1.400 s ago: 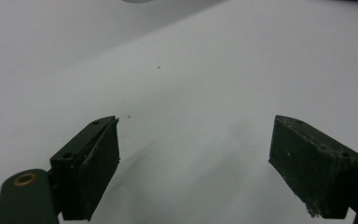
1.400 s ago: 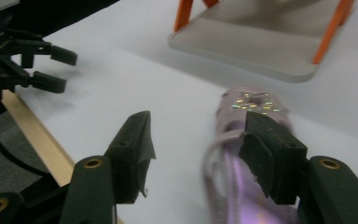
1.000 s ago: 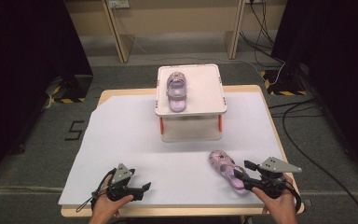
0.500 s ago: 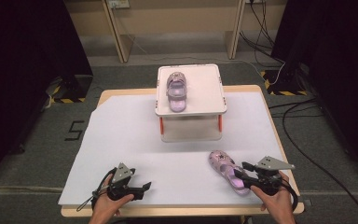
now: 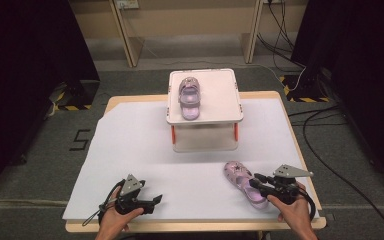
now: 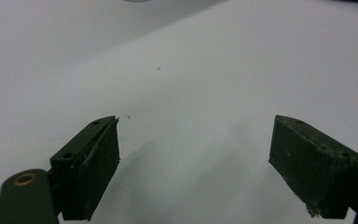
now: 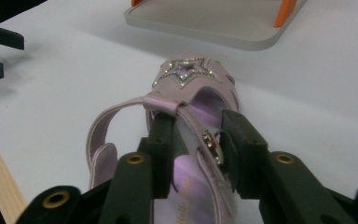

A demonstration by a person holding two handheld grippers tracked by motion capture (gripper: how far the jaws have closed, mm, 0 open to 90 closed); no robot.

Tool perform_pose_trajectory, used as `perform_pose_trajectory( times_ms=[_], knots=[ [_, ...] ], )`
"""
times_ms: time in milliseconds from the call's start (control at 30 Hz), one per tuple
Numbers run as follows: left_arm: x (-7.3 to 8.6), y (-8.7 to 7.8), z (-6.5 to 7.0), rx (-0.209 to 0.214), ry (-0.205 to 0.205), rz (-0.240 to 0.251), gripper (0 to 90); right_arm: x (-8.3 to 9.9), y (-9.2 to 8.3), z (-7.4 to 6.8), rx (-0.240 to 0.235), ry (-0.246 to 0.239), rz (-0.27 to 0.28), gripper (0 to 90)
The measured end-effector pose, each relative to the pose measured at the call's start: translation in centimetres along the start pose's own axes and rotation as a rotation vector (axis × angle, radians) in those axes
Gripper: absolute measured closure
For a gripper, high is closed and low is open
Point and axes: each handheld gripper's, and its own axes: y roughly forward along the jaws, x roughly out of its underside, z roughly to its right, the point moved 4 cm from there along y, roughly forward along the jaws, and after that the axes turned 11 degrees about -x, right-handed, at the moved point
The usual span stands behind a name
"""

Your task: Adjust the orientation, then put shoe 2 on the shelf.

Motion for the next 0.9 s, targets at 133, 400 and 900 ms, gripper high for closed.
perform_pose_trajectory(
  times_ms=[133,400,900],
  knots=[
    [0.0,0.0,0.1,0.003,0.004,-0.002,15.7,0.0,0.0,-0.1,0.000,-0.003,0.006,76.8],
    [0.0,0.0,0.0,0.002,-0.001,0.002,15.7,-0.5,0.2,-1.3,0.007,-0.042,0.020,79.8],
    [-0.1,0.0,0.1,0.003,0.007,0.003,15.7,-2.1,-0.7,-1.5,-0.062,0.032,0.118,80.3]
  ],
)
